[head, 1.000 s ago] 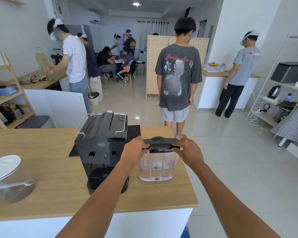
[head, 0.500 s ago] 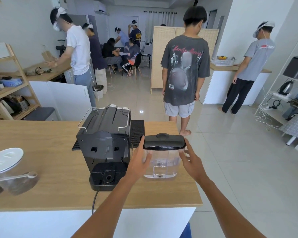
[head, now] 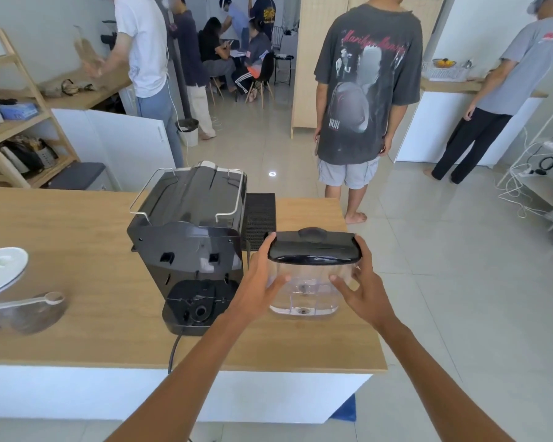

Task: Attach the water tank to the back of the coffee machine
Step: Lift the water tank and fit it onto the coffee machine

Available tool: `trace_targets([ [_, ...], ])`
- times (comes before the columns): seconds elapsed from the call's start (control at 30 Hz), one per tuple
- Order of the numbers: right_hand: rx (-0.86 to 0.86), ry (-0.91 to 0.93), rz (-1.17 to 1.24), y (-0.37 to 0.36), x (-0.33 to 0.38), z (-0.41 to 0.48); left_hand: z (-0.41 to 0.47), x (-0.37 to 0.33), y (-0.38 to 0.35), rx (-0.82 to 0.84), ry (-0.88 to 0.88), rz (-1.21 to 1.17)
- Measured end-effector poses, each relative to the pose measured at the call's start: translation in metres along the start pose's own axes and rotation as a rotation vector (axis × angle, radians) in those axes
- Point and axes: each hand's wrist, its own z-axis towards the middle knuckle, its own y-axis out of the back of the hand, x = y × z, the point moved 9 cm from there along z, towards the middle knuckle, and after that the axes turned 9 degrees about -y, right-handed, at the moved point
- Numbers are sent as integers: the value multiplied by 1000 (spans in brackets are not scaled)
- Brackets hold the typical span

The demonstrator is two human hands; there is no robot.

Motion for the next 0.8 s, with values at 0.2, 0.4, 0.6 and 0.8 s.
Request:
trace_targets([
  [0.2,30,32,-17,1,-1,8,2,-9,2,3,-5,12],
  [0.4,-4,-20,39,5,2,6,3,-12,4,11,53,9],
  [0.6,-41,4,80,24,26,-6,3,-40,22,-14,-27,-6],
  [0.8,-66,91,29,47,76,-22,2,-75,56,-41,-100,9],
])
